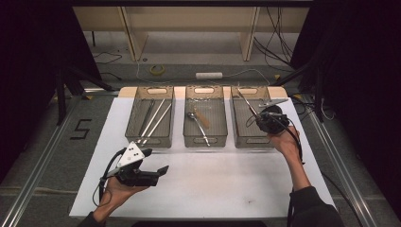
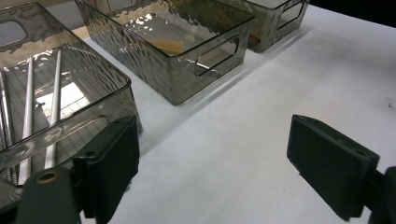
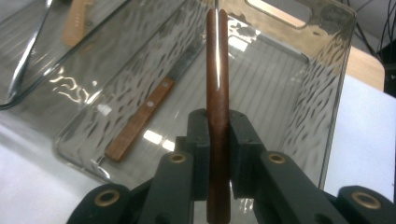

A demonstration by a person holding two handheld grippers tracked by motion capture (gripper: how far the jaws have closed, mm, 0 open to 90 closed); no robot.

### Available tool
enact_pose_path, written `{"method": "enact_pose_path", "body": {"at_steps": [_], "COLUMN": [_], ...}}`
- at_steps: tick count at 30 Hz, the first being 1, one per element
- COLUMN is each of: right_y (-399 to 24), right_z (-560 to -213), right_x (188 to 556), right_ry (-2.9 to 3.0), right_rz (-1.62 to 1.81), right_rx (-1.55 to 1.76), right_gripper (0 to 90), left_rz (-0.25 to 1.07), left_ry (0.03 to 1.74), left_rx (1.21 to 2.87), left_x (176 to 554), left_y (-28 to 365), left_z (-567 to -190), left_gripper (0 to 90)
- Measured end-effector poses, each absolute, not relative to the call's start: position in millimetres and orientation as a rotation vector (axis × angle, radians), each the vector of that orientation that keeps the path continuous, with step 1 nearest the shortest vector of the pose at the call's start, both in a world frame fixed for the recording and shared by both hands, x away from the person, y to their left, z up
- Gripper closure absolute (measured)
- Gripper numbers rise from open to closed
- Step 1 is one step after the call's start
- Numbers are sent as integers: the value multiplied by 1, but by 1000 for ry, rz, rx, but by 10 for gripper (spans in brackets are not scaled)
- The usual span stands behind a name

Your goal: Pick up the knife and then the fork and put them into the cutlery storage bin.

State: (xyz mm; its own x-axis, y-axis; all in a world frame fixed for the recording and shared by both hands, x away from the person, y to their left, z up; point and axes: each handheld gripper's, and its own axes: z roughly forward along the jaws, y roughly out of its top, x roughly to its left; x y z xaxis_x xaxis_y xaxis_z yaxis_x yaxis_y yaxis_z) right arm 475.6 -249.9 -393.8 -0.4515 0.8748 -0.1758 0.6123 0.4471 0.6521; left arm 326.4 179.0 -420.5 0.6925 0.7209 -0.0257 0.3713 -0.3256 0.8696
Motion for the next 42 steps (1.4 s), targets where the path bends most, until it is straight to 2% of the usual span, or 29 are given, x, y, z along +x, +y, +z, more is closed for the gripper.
{"method": "enact_pose_path", "body": {"at_steps": [16, 35, 37, 39, 42], "right_y": [-247, -239, -239, -238, -237], "right_z": [-408, -414, -414, -412, -407], "right_x": [503, 512, 512, 511, 507], "right_ry": [2212, 2248, 2257, 2263, 2278], "right_rz": [617, 572, 583, 634, 708], "right_rx": [1398, 1499, 1507, 1509, 1477], "right_gripper": [812, 807, 799, 722, 679], "left_rz": [456, 450, 451, 452, 454], "left_ry": [859, 855, 857, 859, 858], "left_rx": [1932, 1942, 1943, 1944, 1944], "left_x": [326, 326, 326, 326, 326], "left_y": [180, 178, 178, 178, 178], "left_z": [-423, -424, -424, -424, -424], "left_gripper": [160, 160, 160, 160, 160]}}
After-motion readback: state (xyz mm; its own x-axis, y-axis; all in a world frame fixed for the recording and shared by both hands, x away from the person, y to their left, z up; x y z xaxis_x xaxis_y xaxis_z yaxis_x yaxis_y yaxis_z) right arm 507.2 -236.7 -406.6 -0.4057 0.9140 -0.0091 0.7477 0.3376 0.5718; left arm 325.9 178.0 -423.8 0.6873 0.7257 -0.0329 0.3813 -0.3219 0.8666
